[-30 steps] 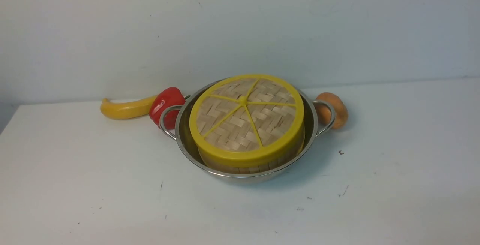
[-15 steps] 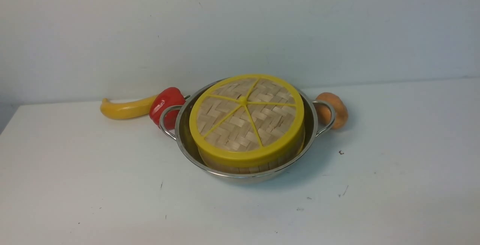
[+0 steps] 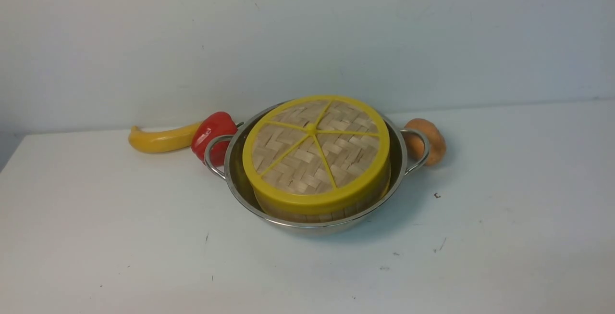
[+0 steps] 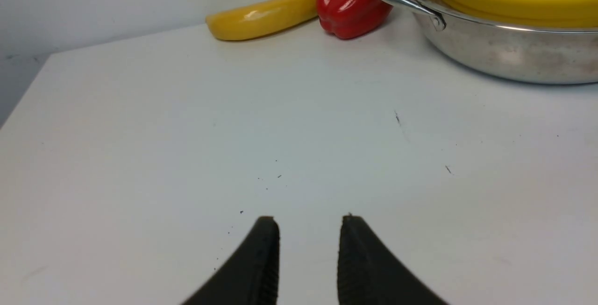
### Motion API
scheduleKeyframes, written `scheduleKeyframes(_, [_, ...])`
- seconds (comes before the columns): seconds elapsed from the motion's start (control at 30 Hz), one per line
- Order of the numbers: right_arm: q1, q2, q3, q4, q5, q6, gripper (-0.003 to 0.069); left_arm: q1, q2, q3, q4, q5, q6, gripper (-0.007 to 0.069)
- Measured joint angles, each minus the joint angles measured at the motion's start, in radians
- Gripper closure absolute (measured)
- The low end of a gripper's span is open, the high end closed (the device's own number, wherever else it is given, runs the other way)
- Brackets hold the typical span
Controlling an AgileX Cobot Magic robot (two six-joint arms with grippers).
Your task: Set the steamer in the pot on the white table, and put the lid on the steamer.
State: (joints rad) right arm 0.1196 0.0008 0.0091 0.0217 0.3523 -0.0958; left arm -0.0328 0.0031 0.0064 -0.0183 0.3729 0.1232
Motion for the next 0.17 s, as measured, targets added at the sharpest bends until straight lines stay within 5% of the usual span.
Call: scheduleKeyframes(0.17, [0.000,0.000,0.000,0.000,0.000,0.000,0.0410,0.000,0.000,0.000,0.000,0.000,0.000,0.0446])
